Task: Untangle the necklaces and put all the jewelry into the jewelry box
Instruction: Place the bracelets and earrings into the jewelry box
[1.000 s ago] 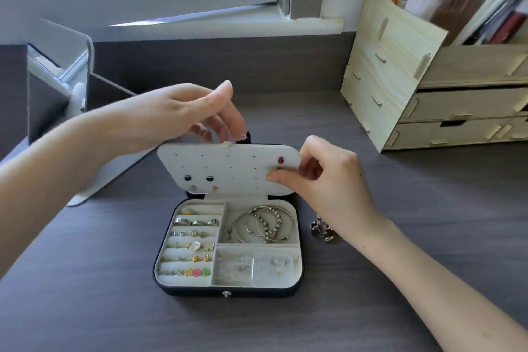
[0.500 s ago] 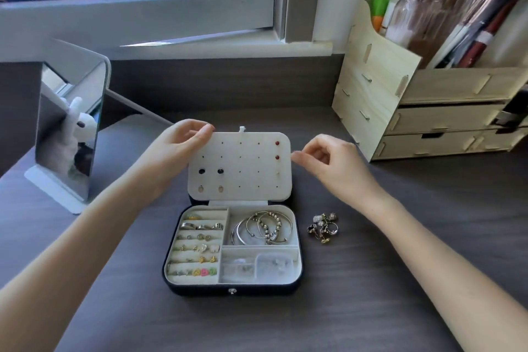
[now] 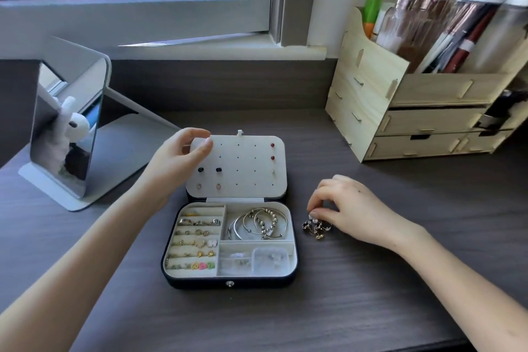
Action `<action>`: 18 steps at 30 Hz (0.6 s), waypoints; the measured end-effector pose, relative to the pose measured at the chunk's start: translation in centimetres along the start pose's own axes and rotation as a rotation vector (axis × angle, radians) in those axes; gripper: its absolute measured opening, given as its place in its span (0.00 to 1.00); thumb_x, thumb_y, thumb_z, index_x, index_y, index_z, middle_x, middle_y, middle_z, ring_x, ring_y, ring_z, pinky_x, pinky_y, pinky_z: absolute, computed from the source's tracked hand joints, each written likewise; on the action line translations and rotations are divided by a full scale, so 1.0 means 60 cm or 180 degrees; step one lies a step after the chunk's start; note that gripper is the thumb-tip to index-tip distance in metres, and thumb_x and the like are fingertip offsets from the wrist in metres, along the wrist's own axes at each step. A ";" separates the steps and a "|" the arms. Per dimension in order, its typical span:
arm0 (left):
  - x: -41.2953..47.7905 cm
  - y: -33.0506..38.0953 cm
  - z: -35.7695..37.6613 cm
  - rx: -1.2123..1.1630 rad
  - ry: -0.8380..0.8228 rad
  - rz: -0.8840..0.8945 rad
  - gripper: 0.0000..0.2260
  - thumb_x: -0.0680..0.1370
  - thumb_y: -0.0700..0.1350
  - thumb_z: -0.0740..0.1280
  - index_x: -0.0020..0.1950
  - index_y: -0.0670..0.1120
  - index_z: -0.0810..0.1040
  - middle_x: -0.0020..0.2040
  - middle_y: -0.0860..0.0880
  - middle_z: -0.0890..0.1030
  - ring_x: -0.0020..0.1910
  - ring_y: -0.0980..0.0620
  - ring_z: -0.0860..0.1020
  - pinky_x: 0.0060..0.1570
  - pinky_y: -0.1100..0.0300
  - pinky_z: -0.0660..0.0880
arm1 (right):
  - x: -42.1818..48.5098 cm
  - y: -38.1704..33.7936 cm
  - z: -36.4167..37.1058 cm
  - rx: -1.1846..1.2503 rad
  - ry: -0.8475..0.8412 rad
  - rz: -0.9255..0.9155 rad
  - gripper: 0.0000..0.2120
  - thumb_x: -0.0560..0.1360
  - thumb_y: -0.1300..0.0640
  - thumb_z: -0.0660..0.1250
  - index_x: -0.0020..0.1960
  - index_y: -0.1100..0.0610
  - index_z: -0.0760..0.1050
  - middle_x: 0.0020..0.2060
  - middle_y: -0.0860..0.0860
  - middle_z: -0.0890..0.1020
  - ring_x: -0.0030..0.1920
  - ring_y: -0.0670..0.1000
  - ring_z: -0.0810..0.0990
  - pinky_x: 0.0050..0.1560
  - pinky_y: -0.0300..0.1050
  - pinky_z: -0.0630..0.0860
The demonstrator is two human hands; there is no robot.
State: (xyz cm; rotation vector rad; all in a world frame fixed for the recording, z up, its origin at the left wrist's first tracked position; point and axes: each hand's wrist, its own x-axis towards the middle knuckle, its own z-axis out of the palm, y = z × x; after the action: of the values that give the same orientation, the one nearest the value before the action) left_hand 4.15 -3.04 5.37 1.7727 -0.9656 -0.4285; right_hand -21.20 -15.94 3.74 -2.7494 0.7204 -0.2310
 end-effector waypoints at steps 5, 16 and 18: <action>0.008 -0.011 0.002 0.0156 -0.0071 -0.0072 0.08 0.79 0.49 0.64 0.57 0.52 0.75 0.56 0.51 0.78 0.56 0.54 0.75 0.48 0.63 0.71 | 0.005 -0.005 -0.010 0.0386 -0.0133 0.0257 0.07 0.75 0.55 0.68 0.39 0.47 0.75 0.36 0.42 0.78 0.40 0.40 0.71 0.41 0.32 0.65; -0.050 0.058 0.027 -0.0180 -0.0609 0.0467 0.04 0.75 0.42 0.69 0.47 0.47 0.84 0.43 0.51 0.83 0.40 0.60 0.79 0.38 0.67 0.75 | 0.055 -0.097 -0.030 0.4850 -0.0311 0.0676 0.04 0.69 0.60 0.65 0.41 0.62 0.75 0.33 0.52 0.77 0.32 0.47 0.73 0.31 0.37 0.71; -0.063 0.066 0.033 -0.0539 -0.0784 0.0422 0.04 0.74 0.42 0.70 0.46 0.46 0.84 0.41 0.51 0.84 0.40 0.58 0.80 0.41 0.66 0.75 | 0.066 -0.110 -0.026 0.5026 -0.0510 0.0711 0.04 0.70 0.59 0.65 0.41 0.60 0.76 0.34 0.50 0.77 0.31 0.46 0.73 0.29 0.36 0.70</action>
State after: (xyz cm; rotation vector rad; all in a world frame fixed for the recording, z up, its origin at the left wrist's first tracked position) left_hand -1.14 -1.93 7.52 1.5170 -1.1760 -0.6350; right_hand -15.12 -12.77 7.60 -1.1622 0.4338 -0.3208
